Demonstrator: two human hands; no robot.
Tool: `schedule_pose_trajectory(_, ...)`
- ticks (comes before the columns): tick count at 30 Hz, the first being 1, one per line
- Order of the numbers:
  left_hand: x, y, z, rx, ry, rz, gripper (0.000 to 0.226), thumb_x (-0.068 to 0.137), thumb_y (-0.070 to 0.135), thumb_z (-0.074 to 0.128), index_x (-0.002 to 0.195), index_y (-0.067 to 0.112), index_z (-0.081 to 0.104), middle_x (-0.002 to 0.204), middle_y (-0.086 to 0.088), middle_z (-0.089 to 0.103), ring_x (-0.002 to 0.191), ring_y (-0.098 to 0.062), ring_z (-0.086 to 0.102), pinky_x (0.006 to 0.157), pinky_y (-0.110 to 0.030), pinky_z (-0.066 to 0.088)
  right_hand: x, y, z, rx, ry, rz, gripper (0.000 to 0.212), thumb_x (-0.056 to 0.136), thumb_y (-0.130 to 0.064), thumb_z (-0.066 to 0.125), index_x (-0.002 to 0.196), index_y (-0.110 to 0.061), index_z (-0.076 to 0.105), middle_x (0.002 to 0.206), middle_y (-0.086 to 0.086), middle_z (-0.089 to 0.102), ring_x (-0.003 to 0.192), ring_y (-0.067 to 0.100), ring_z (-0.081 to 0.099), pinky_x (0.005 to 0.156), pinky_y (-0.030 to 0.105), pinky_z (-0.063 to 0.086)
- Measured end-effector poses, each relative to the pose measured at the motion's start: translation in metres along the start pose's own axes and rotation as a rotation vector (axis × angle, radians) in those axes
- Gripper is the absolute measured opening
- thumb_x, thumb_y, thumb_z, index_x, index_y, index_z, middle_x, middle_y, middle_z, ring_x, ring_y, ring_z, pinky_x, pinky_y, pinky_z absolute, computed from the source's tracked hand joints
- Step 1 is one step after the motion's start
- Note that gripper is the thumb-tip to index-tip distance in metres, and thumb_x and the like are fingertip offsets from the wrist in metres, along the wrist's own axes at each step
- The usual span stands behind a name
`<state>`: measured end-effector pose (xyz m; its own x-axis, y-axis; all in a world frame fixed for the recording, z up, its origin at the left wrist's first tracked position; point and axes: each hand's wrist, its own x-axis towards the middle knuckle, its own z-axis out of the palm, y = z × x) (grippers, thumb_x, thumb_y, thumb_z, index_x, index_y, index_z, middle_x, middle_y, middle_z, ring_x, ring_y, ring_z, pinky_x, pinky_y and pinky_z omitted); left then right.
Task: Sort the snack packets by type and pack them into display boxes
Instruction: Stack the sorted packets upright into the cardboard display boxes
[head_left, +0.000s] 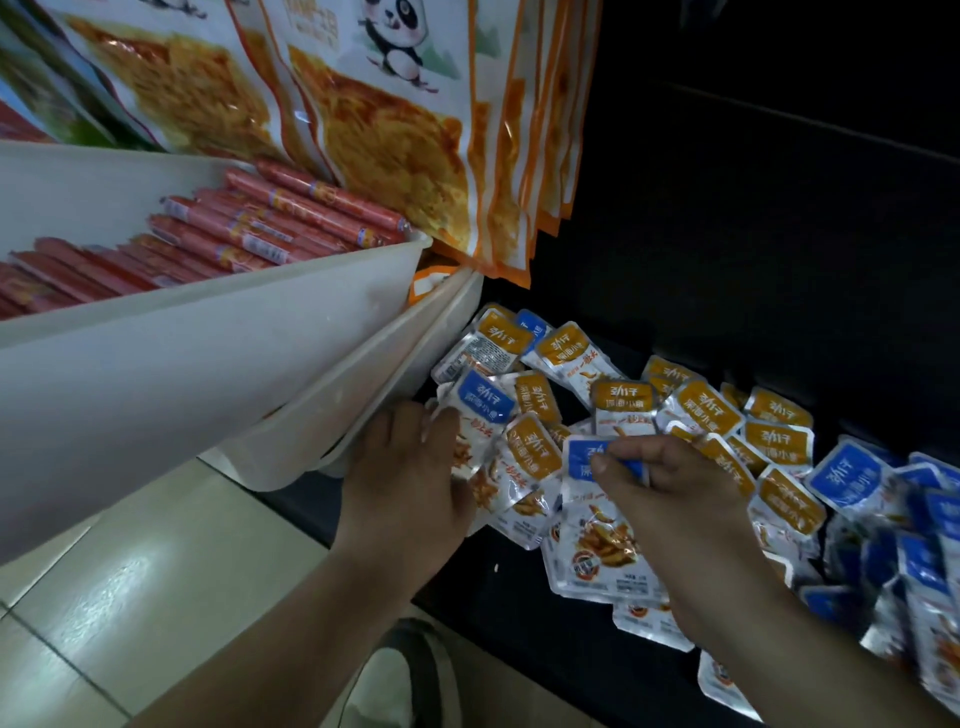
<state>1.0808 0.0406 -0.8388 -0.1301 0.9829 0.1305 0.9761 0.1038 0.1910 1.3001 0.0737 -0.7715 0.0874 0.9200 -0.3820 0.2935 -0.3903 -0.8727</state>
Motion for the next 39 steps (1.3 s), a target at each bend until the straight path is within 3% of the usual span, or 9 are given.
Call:
schedule_pose_trajectory(5,-0.005,0.006,-0.012,-0.141,0.053,-0.025,0.062,0.076,0.043,0.077,0.130,0.017,0.059,0.113,-0.003,0.056,0.098,-0.025,0.062,0.072,-0.035,0.056,-0.008,0.003,-0.009,0.010,-0.041,0.046,0.027,0.096,-0.014,0.070,0.109,-0.038,0.067,0.097,-0.023,0.068,0.095,0.001,0.057,0.094,0.051,0.054)
schedule_pose_trajectory(9,-0.011,0.014,-0.023,-0.412,0.097,-0.073,0.051,0.084,0.037,0.072,0.131,0.024,0.059,0.126,0.006,0.054,0.099,-0.009,0.062,0.074,-0.013,0.047,-0.010,0.006,-0.013,0.098,-0.063,0.060,0.026,0.094,-0.021,0.074,0.110,-0.041,0.068,0.105,-0.018,0.072,0.094,0.012,0.070,0.072,0.036,0.055)
schedule_pose_trajectory(13,-0.022,0.041,-0.037,-0.728,0.152,-0.067,0.051,0.084,0.030,0.078,0.133,0.030,0.063,0.128,0.022,0.050,0.116,0.009,0.055,0.091,-0.002,0.043,-0.010,0.007,-0.011,0.204,-0.109,0.113,0.029,0.087,-0.043,0.079,0.114,-0.039,0.070,0.113,-0.008,0.073,0.105,0.017,0.071,0.085,0.044,0.058)
schedule_pose_trajectory(15,-0.034,0.060,-0.038,-0.765,0.118,0.023,0.053,0.086,0.035,0.076,0.137,0.028,0.063,0.132,0.019,0.051,0.121,0.003,0.056,0.094,-0.007,0.047,-0.011,0.004,-0.011,0.275,-0.122,0.108,0.025,0.089,-0.030,0.079,0.112,-0.033,0.071,0.107,-0.003,0.078,0.099,0.022,0.076,0.088,0.049,0.061)
schedule_pose_trajectory(18,-0.048,0.081,-0.028,-0.741,0.017,0.159,0.059,0.088,0.045,0.075,0.140,0.020,0.063,0.132,0.013,0.057,0.117,-0.001,0.060,0.090,-0.014,0.052,-0.013,0.000,-0.014,0.261,-0.045,0.044,0.056,0.093,0.002,0.066,0.126,-0.043,0.061,0.105,-0.005,0.079,0.093,0.021,0.076,0.083,0.046,0.062)
schedule_pose_trajectory(24,-0.044,0.083,-0.017,-0.644,-0.021,0.182,0.064,0.094,0.059,0.062,0.143,0.018,0.060,0.132,0.008,0.056,0.111,-0.006,0.061,0.083,-0.021,0.055,-0.021,0.002,-0.015,0.316,-0.033,-0.031,0.041,0.101,-0.024,0.064,0.122,-0.059,0.057,0.098,-0.016,0.077,0.093,0.007,0.074,0.070,0.026,0.059)
schedule_pose_trajectory(30,-0.029,0.065,-0.016,-0.473,0.030,0.389,0.038,0.101,0.042,0.055,0.133,0.025,0.065,0.140,0.003,0.059,0.125,-0.014,0.058,0.092,-0.035,0.057,-0.021,0.007,-0.025,0.166,-0.026,-0.094,0.064,0.099,-0.005,0.064,0.129,-0.060,0.050,0.092,-0.011,0.078,0.057,0.008,0.063,0.050,0.017,0.048)
schedule_pose_trajectory(35,0.039,0.014,0.005,-0.098,-0.313,0.188,0.099,0.082,0.068,0.065,0.162,0.029,0.020,0.173,-0.008,0.002,0.160,-0.031,-0.004,0.128,-0.053,0.017,-0.021,0.015,-0.028,0.122,-0.013,-0.071,0.058,0.095,-0.008,0.071,0.121,-0.058,0.056,0.089,-0.011,0.077,0.088,0.039,0.065,0.057,0.029,0.049)
schedule_pose_trajectory(39,0.065,0.013,0.002,-0.100,-0.364,0.196,0.109,0.074,0.071,0.075,0.161,0.027,0.027,0.166,-0.006,0.027,0.155,-0.029,0.019,0.126,-0.047,0.021,-0.018,0.022,-0.032,0.111,0.007,-0.078,0.055,0.097,-0.010,0.070,0.122,-0.057,0.056,0.092,-0.021,0.076,0.084,0.027,0.069,0.059,0.026,0.051)
